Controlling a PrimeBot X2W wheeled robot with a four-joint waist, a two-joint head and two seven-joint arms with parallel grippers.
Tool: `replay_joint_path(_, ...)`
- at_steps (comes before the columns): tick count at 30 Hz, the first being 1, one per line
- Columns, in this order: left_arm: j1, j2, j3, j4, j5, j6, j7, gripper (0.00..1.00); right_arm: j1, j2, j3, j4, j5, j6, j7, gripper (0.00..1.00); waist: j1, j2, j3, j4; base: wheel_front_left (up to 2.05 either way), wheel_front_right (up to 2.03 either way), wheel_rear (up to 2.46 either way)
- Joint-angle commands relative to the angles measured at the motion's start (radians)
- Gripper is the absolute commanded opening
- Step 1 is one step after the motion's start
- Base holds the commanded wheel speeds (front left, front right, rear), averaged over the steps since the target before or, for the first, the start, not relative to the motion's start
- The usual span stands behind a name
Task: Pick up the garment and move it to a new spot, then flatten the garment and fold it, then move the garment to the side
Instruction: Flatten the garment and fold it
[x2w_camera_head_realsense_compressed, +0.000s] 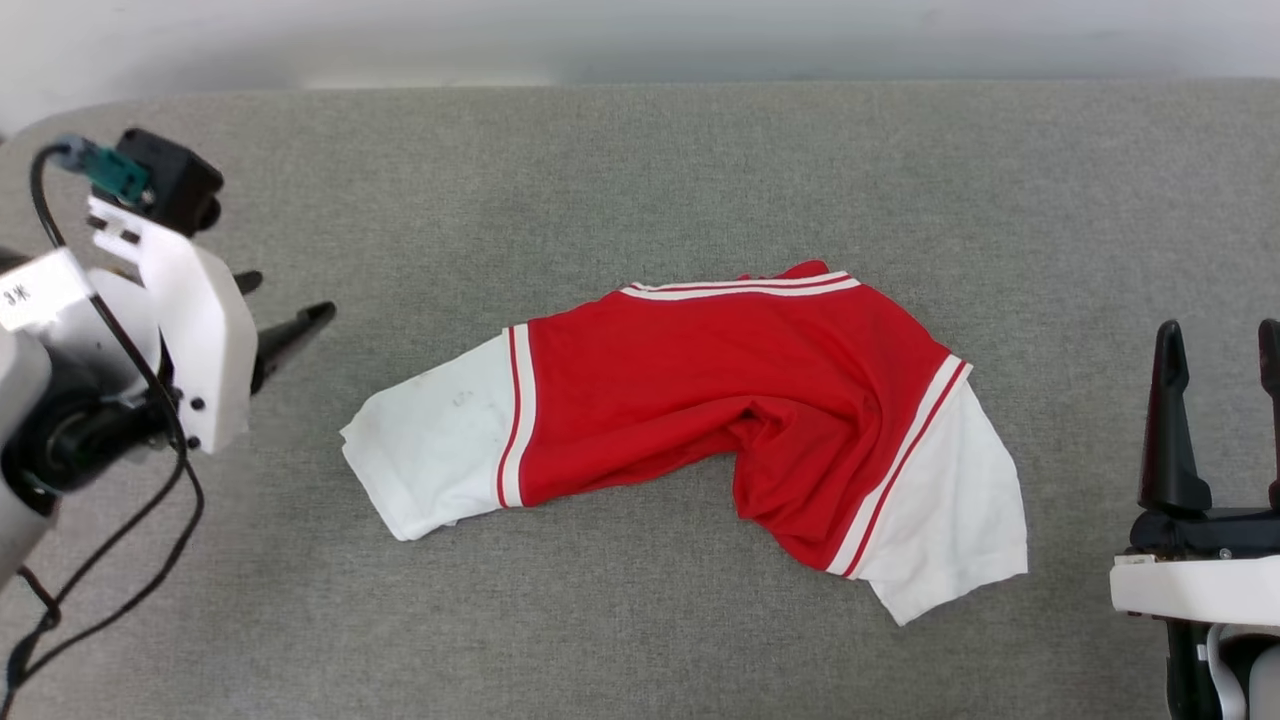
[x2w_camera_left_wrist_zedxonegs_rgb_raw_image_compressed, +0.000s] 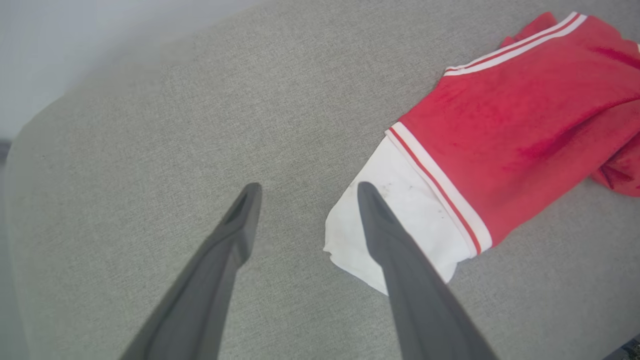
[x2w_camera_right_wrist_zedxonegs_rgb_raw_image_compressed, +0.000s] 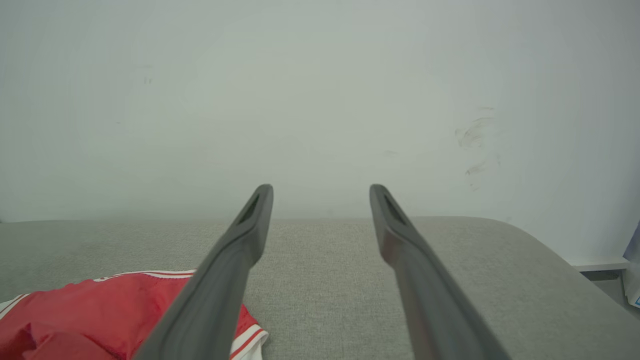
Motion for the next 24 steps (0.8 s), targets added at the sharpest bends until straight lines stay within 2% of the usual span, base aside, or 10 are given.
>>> replay_joint_path(1, -0.021, 0.006, 0.002, 0.007, -0.005, 0.003, 0.025, 1.0, -0.012, 0.001, 0.005, -0.004, 0.003, 0.0, -0.002, 1.0, 0.0001, 0.0, 0.014, -0.005, 0.0, 0.0, 0.0)
replay_joint_path(11, -0.045, -0.048, -0.078, 0.114, -0.006, -0.018, 0.184, 1.0, -0.043, 0.001, 0.015, -0.009, 0.001, 0.0, -0.002, 1.0, 0.0001, 0.0, 0.07, -0.04, 0.0, 0.0, 0.0)
replay_joint_path(23, 0.055, -0.152, -0.169, 0.316, -0.01, -0.063, 0.183, 1.0, -0.049, 0.001, 0.013, -0.009, -0.004, 0.0, -0.002, 1.0, 0.0001, 0.0, 0.088, -0.069, 0.0, 0.0, 0.0)
replay_joint_path(24, 0.056, -0.159, -0.173, 0.323, -0.006, -0.065, 0.175, 0.55, -0.047, 0.001, 0.011, -0.009, -0.005, 0.0, -0.002, 1.0, 0.0001, 0.0, 0.086, -0.067, 0.0, 0.0, 0.0)
